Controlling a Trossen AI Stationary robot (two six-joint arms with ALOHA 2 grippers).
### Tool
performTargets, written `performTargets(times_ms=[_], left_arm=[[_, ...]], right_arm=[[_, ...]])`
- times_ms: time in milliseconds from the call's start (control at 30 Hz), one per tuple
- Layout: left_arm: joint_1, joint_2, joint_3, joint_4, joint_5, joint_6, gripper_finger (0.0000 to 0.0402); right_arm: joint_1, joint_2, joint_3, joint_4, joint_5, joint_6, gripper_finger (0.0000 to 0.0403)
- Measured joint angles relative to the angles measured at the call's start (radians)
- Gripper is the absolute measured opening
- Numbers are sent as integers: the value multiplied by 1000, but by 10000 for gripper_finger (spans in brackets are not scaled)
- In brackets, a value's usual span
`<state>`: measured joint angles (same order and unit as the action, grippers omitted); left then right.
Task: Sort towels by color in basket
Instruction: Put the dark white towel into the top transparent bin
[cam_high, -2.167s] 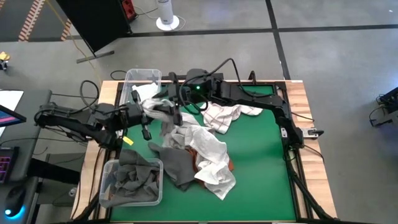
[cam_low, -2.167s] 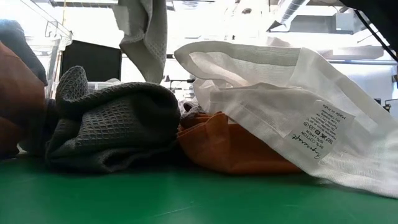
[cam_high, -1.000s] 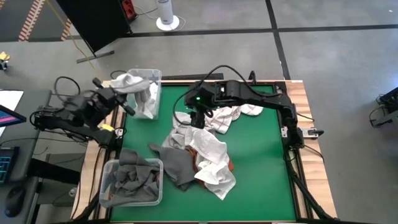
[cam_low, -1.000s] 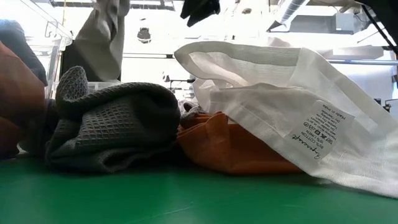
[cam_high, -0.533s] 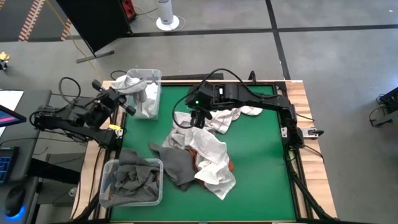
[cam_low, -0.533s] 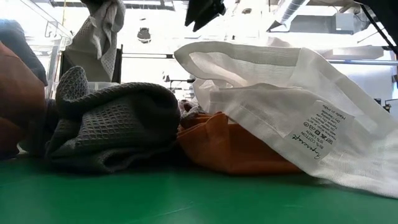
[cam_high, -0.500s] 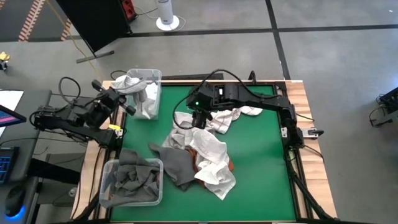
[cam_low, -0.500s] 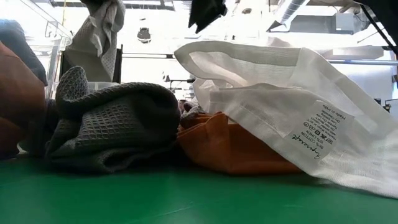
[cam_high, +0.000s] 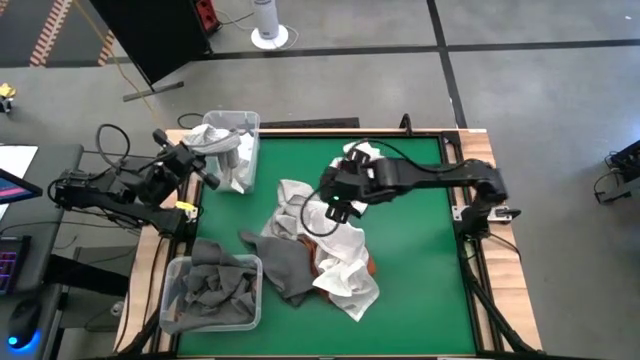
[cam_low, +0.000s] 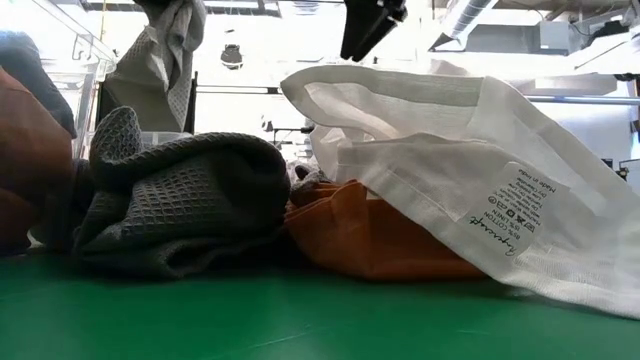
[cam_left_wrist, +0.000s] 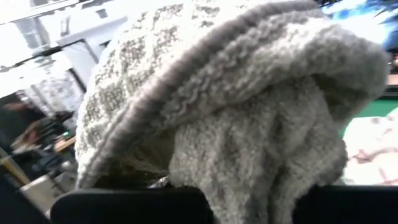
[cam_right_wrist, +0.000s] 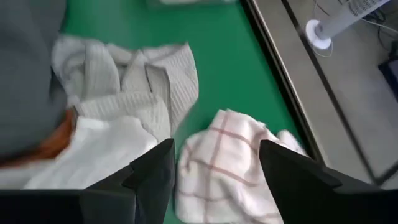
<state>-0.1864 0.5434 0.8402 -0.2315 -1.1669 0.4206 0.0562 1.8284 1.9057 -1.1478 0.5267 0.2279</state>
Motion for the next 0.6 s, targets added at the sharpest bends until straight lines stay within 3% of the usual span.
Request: performTargets(times_ms=[333, 600], left_arm=[[0, 15, 0, -59, 33, 1, 13], [0, 11, 0, -55, -30, 63, 13]], right_arm=[[-30, -339, -647, 570, -9, 147, 270], [3, -457, -910, 859, -1, 207, 270]])
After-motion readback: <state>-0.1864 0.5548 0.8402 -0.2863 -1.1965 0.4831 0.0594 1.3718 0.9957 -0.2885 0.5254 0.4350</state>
